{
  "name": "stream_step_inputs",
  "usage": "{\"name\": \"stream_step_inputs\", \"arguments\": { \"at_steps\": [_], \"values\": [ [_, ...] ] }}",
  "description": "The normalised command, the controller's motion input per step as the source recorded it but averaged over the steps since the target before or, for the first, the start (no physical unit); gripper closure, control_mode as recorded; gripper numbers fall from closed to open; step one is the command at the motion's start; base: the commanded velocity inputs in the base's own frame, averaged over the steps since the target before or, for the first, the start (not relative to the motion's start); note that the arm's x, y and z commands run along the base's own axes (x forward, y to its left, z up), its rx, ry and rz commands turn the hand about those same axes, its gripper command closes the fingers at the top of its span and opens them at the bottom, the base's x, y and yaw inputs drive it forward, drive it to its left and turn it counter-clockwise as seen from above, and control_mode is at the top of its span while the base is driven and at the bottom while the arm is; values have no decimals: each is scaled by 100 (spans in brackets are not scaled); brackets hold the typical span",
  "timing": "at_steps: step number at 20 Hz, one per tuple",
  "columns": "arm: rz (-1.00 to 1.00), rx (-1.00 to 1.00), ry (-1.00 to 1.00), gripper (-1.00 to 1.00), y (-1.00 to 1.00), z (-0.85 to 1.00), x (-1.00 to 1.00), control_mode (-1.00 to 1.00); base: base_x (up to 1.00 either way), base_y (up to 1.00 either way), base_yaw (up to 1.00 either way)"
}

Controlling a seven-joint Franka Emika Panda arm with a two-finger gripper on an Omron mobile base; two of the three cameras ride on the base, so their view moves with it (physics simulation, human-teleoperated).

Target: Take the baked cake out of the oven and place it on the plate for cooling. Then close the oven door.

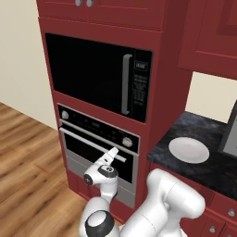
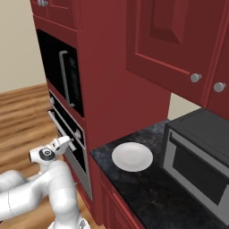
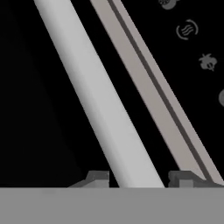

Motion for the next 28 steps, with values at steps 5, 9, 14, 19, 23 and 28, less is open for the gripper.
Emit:
{"name": "stream_step_inputs", "arguments": {
  "at_steps": [5, 9, 14, 19, 23, 28],
  "values": [
    [0, -5, 0, 100, 100, -98, -3, -100, 0, 0, 0],
    [-3, -16, -4, 100, 100, -100, -29, -100, 0, 0, 0],
    [-4, -19, -5, 100, 100, -100, -43, -100, 0, 0, 0],
    [-6, -13, 0, 100, 100, -100, -36, -100, 0, 0, 0],
    [-5, -8, 0, 100, 100, -100, -42, -100, 0, 0, 0],
    [-3, -7, 0, 100, 100, -100, -58, -100, 0, 0, 0]
  ]
}}
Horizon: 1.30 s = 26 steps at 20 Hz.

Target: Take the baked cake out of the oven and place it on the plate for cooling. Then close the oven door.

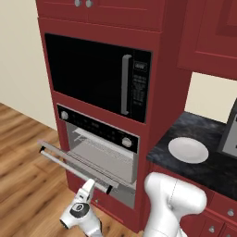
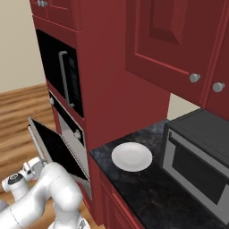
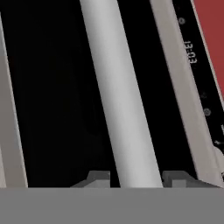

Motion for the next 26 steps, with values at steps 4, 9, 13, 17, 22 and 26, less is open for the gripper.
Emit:
{"name": "stream_step_inputs", "arguments": {
  "at_steps": [4, 9, 13, 17, 22, 26],
  "values": [
    [0, -7, 0, 100, 100, -100, -52, -100, 0, 0, 0],
    [0, 0, 4, 100, 100, -99, -7, -100, 0, 0, 0],
    [0, 0, 2, 100, 100, -79, -3, -100, 0, 0, 0],
    [0, 0, 0, -100, 100, -46, -24, -100, 0, 0, 0],
    [0, 0, 0, -100, 100, -2, -57, -100, 0, 0, 0],
    [0, 0, -10, -100, 80, 36, -61, -100, 0, 0, 0]
  ]
}}
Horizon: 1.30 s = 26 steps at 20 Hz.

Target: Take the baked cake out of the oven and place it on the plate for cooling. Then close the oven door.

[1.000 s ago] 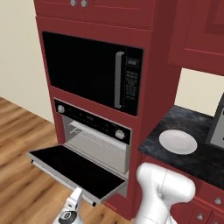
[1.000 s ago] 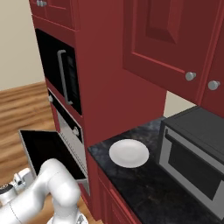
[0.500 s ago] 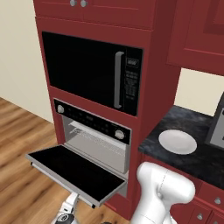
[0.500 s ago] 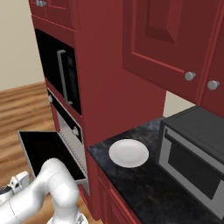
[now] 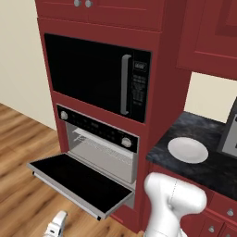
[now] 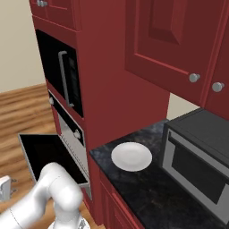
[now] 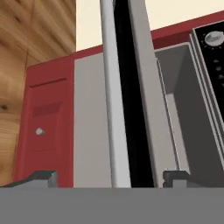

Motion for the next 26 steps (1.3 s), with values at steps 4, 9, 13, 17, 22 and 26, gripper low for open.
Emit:
{"name": "stream_step_inputs", "arguments": {
  "at_steps": [4, 9, 13, 17, 22, 26],
  "values": [
    [-1, 5, -5, -100, 5, 77, -23, -100, 0, 0, 0],
    [-1, 11, 0, -100, -14, 84, 0, -100, 0, 0, 0],
    [-3, 14, 0, -100, -20, 98, 0, -100, 0, 0, 0],
    [-5, 9, 0, -100, -17, 86, 0, -100, 0, 0, 0],
    [-27, 0, 0, -100, -23, 61, 0, -100, 0, 0, 0],
    [-39, 0, 4, -100, -34, 55, 0, -100, 0, 0, 0]
  ]
}}
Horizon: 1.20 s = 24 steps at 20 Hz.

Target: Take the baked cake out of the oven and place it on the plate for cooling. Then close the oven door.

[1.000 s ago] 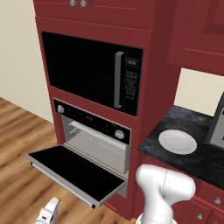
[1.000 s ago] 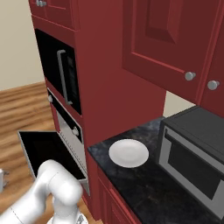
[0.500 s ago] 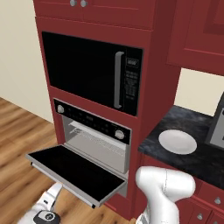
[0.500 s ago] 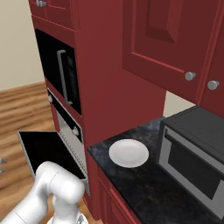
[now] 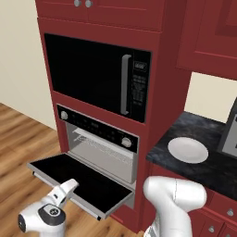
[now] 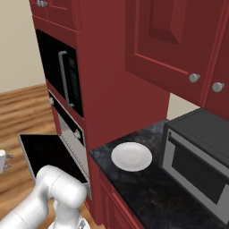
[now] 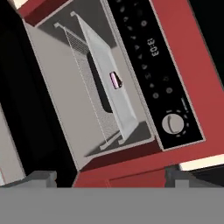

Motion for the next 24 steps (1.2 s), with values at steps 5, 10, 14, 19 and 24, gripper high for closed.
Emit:
{"name": "stream_step_inputs", "arguments": {
  "at_steps": [5, 10, 14, 19, 24],
  "values": [
    [-29, -5, 8, -100, -39, 48, 0, -100, 0, 0, 0],
    [-2, -9, 16, -100, -43, 44, 0, -100, 0, 0, 0],
    [9, -10, 11, -100, -54, 16, 0, -100, 0, 0, 0],
    [21, -5, 1, -100, -80, 0, 3, -100, 0, 0, 0],
    [14, 0, 1, -100, -48, 13, 47, -100, 0, 0, 0]
  ]
}}
